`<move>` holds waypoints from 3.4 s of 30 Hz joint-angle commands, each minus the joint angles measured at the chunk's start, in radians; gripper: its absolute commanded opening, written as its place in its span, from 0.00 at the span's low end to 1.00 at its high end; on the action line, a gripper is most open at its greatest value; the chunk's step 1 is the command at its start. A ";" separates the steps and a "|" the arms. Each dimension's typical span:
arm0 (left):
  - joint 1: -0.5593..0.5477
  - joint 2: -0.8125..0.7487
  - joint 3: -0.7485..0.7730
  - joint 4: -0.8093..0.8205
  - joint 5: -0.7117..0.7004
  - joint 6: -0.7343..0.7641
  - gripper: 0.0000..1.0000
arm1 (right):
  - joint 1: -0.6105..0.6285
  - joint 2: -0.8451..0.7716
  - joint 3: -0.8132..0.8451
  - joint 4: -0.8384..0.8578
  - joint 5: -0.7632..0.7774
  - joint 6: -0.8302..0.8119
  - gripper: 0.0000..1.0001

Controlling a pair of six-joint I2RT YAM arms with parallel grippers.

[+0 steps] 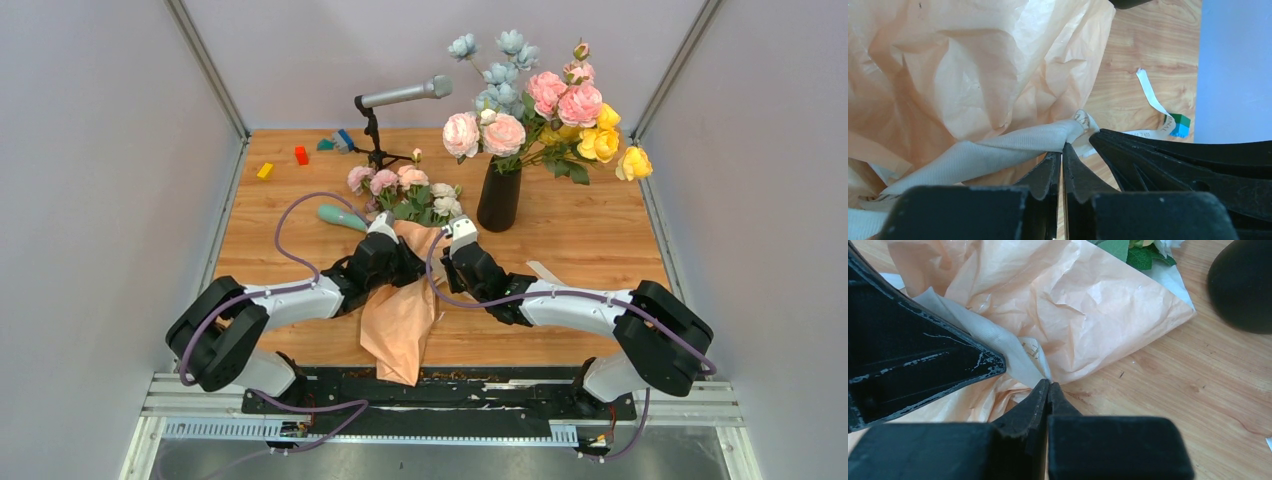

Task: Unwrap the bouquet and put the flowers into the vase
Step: Untie the ribbon from the wrapping paper.

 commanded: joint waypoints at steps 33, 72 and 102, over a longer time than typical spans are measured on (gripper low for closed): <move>0.218 -0.334 0.007 -0.400 0.104 0.310 0.00 | -0.005 -0.100 -0.050 -0.137 0.273 0.158 0.00; 0.239 -0.465 0.084 -0.624 0.045 0.612 0.79 | -0.011 -0.367 -0.122 -0.204 -0.043 -0.027 0.74; 0.130 -0.211 0.059 -0.408 -0.025 0.519 0.61 | -0.014 0.045 0.192 -0.089 -0.312 -0.161 0.68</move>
